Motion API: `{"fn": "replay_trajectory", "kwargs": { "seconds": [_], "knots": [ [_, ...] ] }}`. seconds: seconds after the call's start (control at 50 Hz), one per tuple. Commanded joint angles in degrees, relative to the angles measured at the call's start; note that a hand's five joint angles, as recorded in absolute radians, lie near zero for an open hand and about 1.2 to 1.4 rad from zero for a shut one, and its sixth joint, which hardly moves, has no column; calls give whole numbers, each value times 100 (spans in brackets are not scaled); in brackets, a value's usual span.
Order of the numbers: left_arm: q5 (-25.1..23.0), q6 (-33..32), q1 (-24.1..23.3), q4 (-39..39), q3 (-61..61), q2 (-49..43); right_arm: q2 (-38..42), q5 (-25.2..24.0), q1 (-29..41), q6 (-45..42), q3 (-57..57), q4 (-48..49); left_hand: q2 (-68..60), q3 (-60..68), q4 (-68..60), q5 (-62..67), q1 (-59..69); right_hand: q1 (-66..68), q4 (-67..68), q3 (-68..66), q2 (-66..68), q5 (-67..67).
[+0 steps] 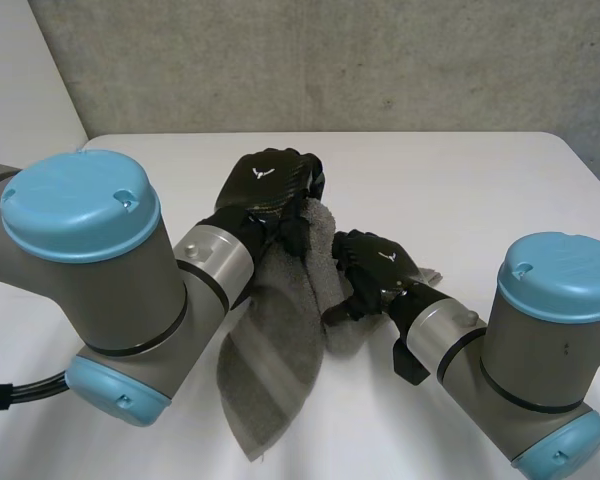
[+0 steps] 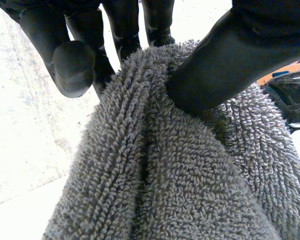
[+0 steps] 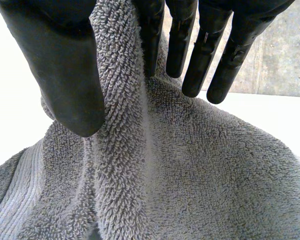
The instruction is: Fold the towel.
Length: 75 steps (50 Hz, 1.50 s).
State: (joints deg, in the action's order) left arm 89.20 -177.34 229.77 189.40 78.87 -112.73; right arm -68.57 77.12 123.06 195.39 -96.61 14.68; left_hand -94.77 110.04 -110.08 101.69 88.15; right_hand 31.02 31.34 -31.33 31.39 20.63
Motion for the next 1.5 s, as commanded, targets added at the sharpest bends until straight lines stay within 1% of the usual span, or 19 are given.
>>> {"fn": "replay_trajectory", "kwargs": {
  "seconds": [0.02,0.3,0.36,0.4,0.5,0.62,0.68,0.78,0.82,0.94,0.98,1.0,1.04,1.22,1.34,1.46,1.48,1.5],
  "knots": [
    [247,-529,217,572,981,796,89,295,-150,-1073,-227,422,1477,-3004,3008,-3169,-815,-832,-864,863,-869,-793],
    [229,-538,279,581,911,920,46,269,-203,-1065,-209,361,1477,-3004,3008,-3169,-815,-983,-1016,1014,-1020,-944],
    [220,-547,279,589,876,920,72,137,-203,-1065,-200,211,1477,-3004,3008,-3169,-815,-1286,-1319,1317,-1323,-1247],
    [220,-556,288,589,780,920,116,-82,-203,-1038,-209,1,1477,-3004,3008,-3169,-815,-2102,-2134,2133,-2139,-2063],
    [238,-547,349,537,525,920,134,-302,-247,-1012,-253,-70,1477,-3004,3008,-3169,-815,-2102,-2134,2133,-2139,-2063],
    [238,-503,367,387,225,972,134,-285,-317,-1021,-253,-9,1477,-3004,3008,-3169,-815,-2102,-2134,2133,-2139,-2063],
    [212,-188,472,159,32,1314,151,-232,-414,-1003,-235,53,1477,-3004,3008,-3169,-815,-2102,-2134,2133,-2139,-2063],
    [194,41,595,80,-38,1552,125,-48,-633,-1029,-157,281,1477,-3004,3008,-3169,-815,-2102,-2134,2133,-2139,-2063],
    [185,68,604,53,-3,1701,134,-48,-713,-995,-60,282,1477,-3004,3008,-3169,-815,-2102,-2134,2133,-2139,-2063],
    [185,77,596,44,58,1755,186,-92,-739,-942,90,273,1477,-3004,3008,-3169,-815,-2102,-2134,2133,-2139,-2063],
    [185,77,596,18,58,1763,448,-92,-687,-758,238,264,1477,-3004,3008,-3169,-815,-2102,-2134,2133,-2139,-2063],
    [185,77,596,18,58,1763,450,-92,-687,-757,239,264,1477,-3004,3008,-3169,-815,-2102,-2134,2133,-2139,-2063],
    [185,86,596,0,67,1772,730,-92,-687,-468,379,281,1477,-3004,3008,-3169,-815,-2102,-2134,2133,-2139,-2063],
    [185,95,569,-131,137,1877,1021,-136,-731,279,845,316,1477,-3004,3008,-3169,-815,-2102,-2134,2133,-2139,-2063],
    [185,139,534,-149,269,1957,1153,-136,-651,315,951,484,1477,-3004,3008,-3169,-815,-2102,-2134,2133,-2139,-2063],
    [176,385,525,-149,436,2062,1408,-136,-511,315,1030,888,1477,-3004,3008,-3169,-815,-2102,-2134,2133,-2139,-2063],
    [176,419,525,-149,471,2071,1478,-136,-441,315,1065,966,1477,-3004,3008,-3169,-815,-1896,-1929,1927,-1933,-1857],
    [168,437,534,-149,480,2071,1539,-136,-397,315,1109,1019,1477,-3004,3008,-3169,-815,-1042,-1075,1073,-1079,-1003]
  ]
}}
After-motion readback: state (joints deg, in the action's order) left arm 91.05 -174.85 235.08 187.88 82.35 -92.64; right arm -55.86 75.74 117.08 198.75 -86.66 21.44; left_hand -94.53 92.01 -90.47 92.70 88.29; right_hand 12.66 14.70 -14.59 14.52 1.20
